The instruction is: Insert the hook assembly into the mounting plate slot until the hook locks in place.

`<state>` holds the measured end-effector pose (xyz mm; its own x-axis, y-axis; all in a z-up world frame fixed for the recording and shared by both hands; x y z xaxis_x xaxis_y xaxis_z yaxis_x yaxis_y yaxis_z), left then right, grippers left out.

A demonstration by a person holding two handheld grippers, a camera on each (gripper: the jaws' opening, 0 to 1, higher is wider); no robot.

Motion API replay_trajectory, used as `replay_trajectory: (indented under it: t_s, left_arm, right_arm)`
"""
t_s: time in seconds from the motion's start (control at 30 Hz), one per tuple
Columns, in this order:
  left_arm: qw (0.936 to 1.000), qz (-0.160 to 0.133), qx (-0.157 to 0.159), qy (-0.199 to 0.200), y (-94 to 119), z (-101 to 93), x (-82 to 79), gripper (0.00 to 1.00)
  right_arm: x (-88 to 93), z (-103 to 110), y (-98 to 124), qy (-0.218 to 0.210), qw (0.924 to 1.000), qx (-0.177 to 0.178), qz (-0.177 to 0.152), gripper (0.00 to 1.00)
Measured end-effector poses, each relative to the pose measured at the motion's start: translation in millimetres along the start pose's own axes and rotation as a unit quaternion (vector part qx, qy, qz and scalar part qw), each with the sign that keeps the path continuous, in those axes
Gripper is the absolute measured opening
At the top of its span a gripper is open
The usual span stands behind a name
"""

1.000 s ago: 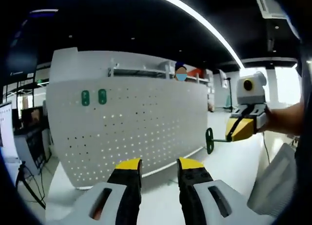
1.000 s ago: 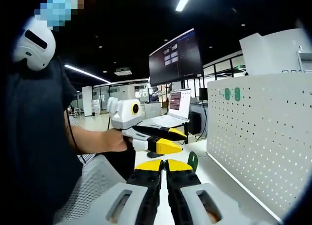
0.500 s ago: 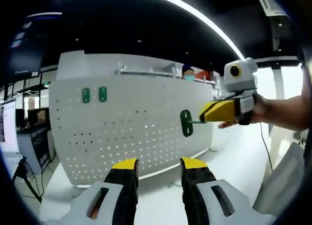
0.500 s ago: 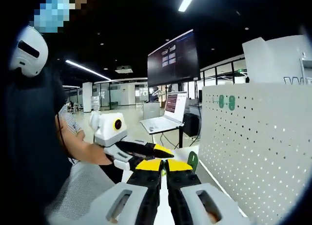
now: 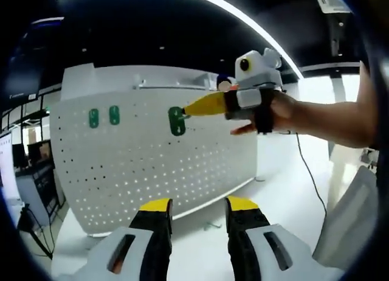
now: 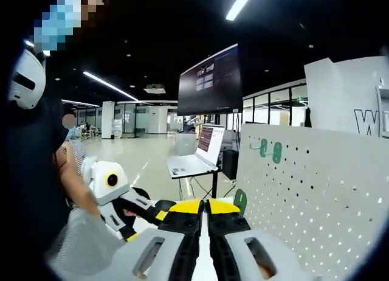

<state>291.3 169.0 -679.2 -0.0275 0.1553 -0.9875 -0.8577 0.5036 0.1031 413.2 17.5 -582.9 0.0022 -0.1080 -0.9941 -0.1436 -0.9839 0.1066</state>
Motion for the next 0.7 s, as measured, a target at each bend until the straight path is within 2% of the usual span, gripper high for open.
replay_trajectory:
  t_s: [0.3, 0.53, 0.7]
  left_arm:
    - [0.9999, 0.009, 0.008, 0.001, -1.8, -1.3, 2.2, 0.35]
    - [0.9999, 0.013, 0.009, 0.006, -3.1, 0.5, 4.0, 0.35]
    - [0.9998, 0.017, 0.010, 0.008, -3.7, 1.3, 5.3, 0.34]
  right_arm:
    - [-14.0, -34.3, -17.1, 0.013, 0.9999, 0.010, -0.005, 0.01]
    - [-27.0, -52.4, -28.0, 0.024, 0.9995, 0.014, -0.016, 0.01]
    - [-34.6, -65.1, -36.6, 0.047, 0.9981, 0.028, -0.027, 0.01]
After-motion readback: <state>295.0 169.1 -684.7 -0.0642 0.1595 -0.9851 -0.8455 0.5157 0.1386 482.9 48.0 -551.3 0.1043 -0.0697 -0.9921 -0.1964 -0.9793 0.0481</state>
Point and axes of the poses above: the point that each gripper's makers call its tool centre point, and the gripper's own axes: y roughly backward along the fingers, z roughly to its left, x roughly out of its underside, the point moved 10 cm from there along y, roughly backward along the fingers, and after that the axes turned 2 degrees about -y, right-handed, at the moved point
